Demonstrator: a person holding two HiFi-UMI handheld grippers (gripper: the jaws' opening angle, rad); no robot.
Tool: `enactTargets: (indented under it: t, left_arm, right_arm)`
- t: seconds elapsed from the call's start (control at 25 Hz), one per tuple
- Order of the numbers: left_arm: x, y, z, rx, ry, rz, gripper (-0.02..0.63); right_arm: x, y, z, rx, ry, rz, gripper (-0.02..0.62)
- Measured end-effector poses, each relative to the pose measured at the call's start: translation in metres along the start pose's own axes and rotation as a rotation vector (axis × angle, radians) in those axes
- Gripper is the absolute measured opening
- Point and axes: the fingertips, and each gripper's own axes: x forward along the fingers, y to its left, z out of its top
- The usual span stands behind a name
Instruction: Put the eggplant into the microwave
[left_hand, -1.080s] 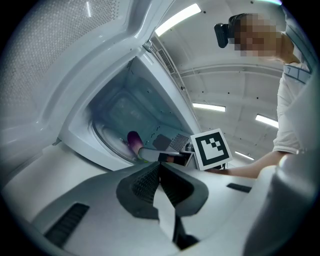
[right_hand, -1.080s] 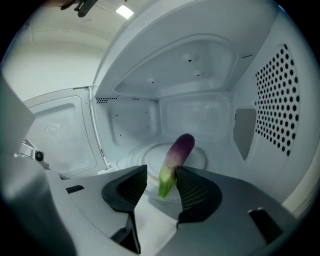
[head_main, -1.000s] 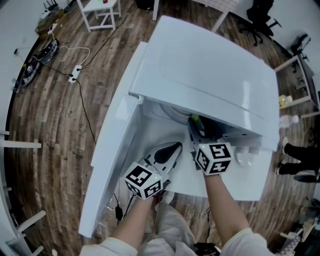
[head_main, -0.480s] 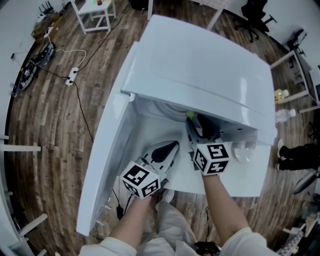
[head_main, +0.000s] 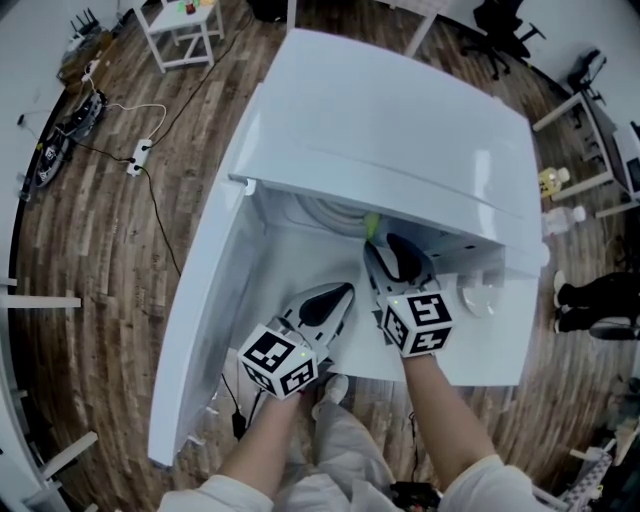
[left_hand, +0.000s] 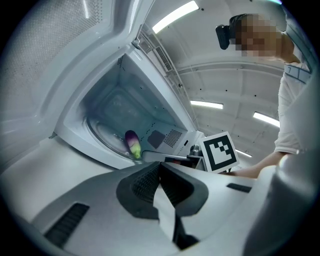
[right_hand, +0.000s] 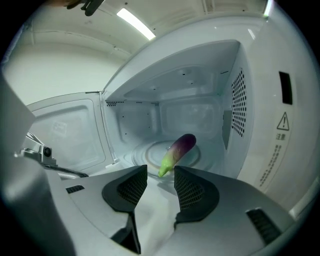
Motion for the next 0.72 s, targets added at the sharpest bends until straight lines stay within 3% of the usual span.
enactTargets:
  t: [0.72]
  left_arm:
    - [-0.007, -0.018, -0.011, 0.013, 0.016, -0.003, 0.002]
  right_arm:
    - [-0.052, 0.015, -0.013, 0.01, -0.02, 0.023, 0.157]
